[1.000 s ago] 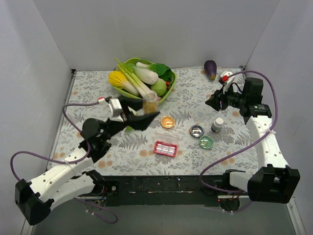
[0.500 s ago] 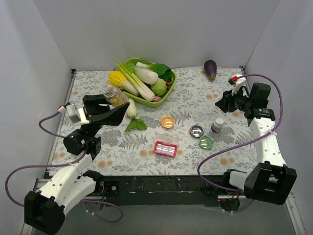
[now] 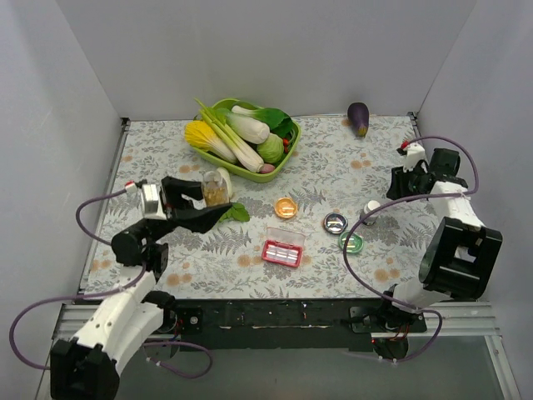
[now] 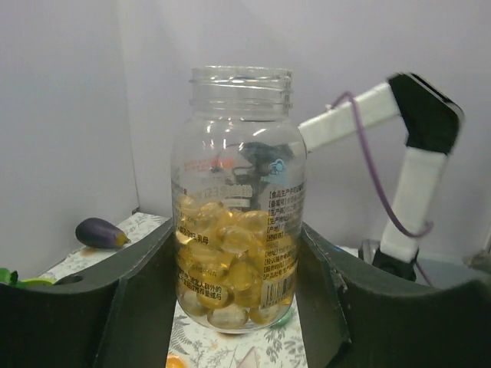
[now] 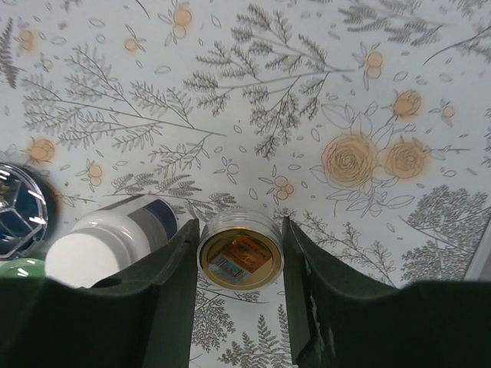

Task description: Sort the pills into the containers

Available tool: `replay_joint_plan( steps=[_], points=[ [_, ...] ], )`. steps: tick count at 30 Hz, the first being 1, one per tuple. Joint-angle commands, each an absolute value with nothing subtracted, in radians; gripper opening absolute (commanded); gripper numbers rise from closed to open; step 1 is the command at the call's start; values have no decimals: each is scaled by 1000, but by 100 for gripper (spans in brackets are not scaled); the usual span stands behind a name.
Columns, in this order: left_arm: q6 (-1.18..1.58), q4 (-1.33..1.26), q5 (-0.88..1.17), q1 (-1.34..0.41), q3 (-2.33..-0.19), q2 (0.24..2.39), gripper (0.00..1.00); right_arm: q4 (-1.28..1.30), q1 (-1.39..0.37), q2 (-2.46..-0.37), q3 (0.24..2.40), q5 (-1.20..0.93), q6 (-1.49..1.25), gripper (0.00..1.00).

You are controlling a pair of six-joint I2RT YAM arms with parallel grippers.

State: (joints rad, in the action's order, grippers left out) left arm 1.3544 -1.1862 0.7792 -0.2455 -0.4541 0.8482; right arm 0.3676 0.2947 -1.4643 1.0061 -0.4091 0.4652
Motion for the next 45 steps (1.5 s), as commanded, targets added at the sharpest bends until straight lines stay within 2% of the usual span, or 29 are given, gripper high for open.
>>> replay_joint_plan(
  steps=[1,5,9,13,17,19,22,29,34,39,45],
  points=[
    [1152,-904,913,-265,-364,674,0,410,295,-1541,1035,-335,511,3],
    [1046,-585,897,-328,-309,517,0,428,295,-1615,1037,-327,512,10],
    [1025,-466,829,-405,-249,437,0,436,295,-1649,1031,-328,514,21],
    [1006,-342,709,-512,-293,487,0,445,296,-1658,1026,-334,520,37],
    [1037,-293,635,-581,-314,564,0,443,307,-1620,1023,-333,523,42],
    [1032,-272,594,-633,-319,574,0,443,321,-1605,1023,-330,526,52],
    [941,-180,566,-658,-379,610,0,446,348,-1577,1029,-336,535,75],
    [490,122,629,-657,-537,784,0,459,399,-1528,1014,-414,555,83],
    [258,198,632,-652,-541,879,0,419,436,-1473,963,-489,535,86],
    [160,294,620,-652,-577,971,0,377,449,-1424,927,-535,522,87],
    [126,290,612,-653,-560,1040,0,373,456,-1417,907,-568,528,89]
  ],
)
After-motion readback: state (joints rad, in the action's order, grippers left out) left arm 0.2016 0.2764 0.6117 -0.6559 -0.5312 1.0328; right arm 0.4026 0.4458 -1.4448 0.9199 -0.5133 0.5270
